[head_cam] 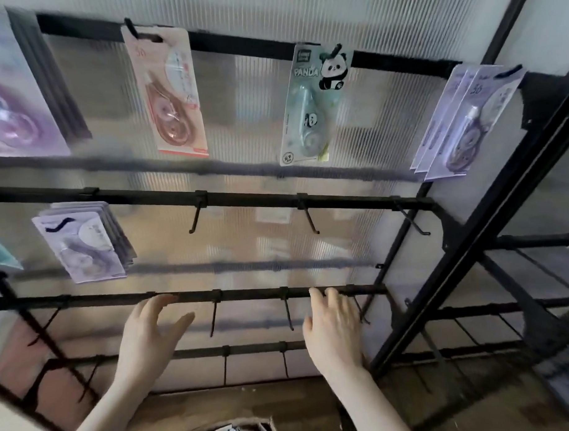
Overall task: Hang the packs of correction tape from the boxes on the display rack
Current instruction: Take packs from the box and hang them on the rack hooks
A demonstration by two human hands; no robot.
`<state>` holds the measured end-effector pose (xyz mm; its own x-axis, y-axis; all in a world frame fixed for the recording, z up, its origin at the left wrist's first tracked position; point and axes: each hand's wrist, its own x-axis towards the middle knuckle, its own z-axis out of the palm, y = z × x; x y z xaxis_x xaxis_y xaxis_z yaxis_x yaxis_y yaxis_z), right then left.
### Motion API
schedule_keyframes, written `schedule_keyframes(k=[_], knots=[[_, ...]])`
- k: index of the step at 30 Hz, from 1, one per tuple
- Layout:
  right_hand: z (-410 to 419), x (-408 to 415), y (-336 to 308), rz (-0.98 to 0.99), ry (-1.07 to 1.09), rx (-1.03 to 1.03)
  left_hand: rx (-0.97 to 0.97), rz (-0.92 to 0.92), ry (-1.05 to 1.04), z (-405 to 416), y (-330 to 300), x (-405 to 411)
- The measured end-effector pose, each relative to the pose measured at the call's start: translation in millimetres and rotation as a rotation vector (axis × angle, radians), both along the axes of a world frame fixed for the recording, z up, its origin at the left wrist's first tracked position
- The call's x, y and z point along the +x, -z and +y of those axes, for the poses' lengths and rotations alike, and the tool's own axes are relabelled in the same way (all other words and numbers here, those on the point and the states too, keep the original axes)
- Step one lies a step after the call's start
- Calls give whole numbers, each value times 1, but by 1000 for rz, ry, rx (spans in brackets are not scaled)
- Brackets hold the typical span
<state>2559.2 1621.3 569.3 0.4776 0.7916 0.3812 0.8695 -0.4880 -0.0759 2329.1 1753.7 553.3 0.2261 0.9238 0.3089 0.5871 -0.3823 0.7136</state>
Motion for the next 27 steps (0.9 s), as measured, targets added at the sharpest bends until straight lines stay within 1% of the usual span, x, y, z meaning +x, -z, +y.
schedule_keyframes(k=[3, 5, 8, 10, 14, 16, 18, 21, 27], knots=[[6, -4, 15, 23, -16, -23, -63, -7, -19, 1, 23, 1], [9, -2, 29, 43, -38, -32, -113, 22, -50, 0, 42, 4], [14, 5, 46, 105, -62, -70, -142, 36, -96, -4, 61, 15], [18, 10, 55, 129, -74, -100, -129, 67, -88, -6, 65, 23], [27, 20, 71, 118, -93, -127, 4, 76, -48, -9, 73, 31], [26, 21, 77, 125, -105, -121, -20, 88, -67, -10, 79, 30], [23, 16, 86, 122, -137, -101, -90, 126, -77, -12, 87, 27], [19, 11, 90, 98, -175, -74, -71, 118, -95, -21, 93, 24], [22, -18, 103, 102, -238, -100, -111, 116, -189, -39, 109, -4]])
